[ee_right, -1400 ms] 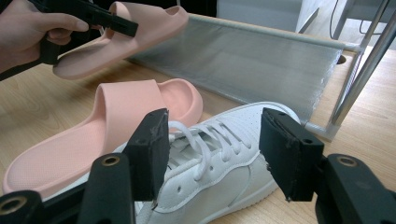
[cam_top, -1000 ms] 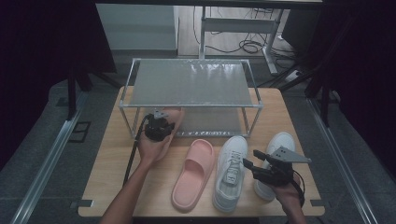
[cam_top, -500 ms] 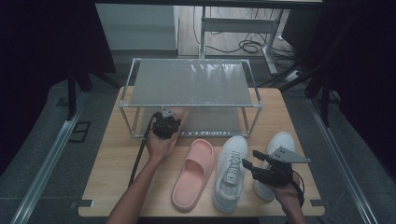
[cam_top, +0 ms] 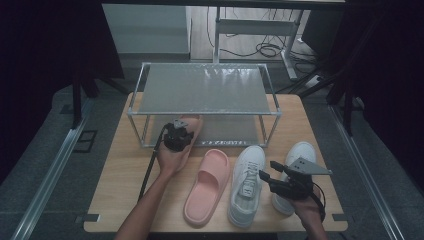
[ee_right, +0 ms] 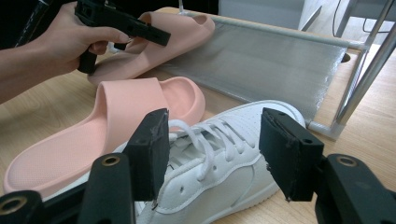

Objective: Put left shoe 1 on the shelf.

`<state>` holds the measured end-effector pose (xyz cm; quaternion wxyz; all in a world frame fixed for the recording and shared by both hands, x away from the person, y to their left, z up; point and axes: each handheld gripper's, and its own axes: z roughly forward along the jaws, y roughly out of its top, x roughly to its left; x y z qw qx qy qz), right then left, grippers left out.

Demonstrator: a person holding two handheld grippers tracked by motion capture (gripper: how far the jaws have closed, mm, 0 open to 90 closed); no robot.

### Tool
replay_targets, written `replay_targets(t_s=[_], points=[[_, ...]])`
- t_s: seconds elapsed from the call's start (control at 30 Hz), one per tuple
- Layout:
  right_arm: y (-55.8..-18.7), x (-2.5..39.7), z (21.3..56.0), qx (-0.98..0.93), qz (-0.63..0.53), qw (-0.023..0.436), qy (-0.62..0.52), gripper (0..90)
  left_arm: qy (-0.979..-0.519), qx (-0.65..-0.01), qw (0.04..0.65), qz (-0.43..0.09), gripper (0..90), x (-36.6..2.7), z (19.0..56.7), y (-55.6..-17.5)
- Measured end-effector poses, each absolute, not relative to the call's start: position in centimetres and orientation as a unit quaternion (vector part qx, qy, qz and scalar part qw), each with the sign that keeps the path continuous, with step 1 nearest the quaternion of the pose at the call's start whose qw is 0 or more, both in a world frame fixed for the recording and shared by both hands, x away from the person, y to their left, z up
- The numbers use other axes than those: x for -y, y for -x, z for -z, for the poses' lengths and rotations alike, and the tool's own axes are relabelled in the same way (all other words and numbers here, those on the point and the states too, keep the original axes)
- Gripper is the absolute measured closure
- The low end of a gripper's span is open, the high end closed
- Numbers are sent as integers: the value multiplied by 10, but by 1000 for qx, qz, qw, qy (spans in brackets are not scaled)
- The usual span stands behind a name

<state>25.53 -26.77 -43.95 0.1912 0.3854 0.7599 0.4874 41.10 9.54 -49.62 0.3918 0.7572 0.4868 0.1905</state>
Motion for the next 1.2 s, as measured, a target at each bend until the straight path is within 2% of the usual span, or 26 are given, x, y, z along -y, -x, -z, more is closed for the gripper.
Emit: replay_targets(t_s=[0.23, 0.33, 0.4, 0.5, 0.63, 0.8, 1.07, 1.2], points=[[-256, 269, 440, -760, -487, 190, -386, 438, -761, -487, 382, -195, 826, -90, 501, -413], [-255, 269, 439, -759, -488, 191, -386, 438, -759, -487, 384, -198, 672, -88, 498, -410], [-255, 269, 439, -759, -488, 192, -385, 438, -759, -485, 384, -202, 600, -90, 494, -406], [-255, 269, 438, -759, -489, 193, -385, 438, -758, -481, 391, -203, 550, -96, 487, -397], [-255, 269, 438, -759, -488, 192, -385, 438, -764, -468, 397, -199, 543, -105, 478, -382], [-255, 267, 438, -759, -488, 192, -385, 438, -763, -461, 408, -197, 603, -119, 471, -363], [-254, 266, 438, -761, -487, 192, -383, 438, -777, -447, 403, -186, 835, -138, 476, -337], [-254, 265, 439, -761, -486, 193, -383, 438, -780, -448, 400, -176, 897, -146, 483, -327]])
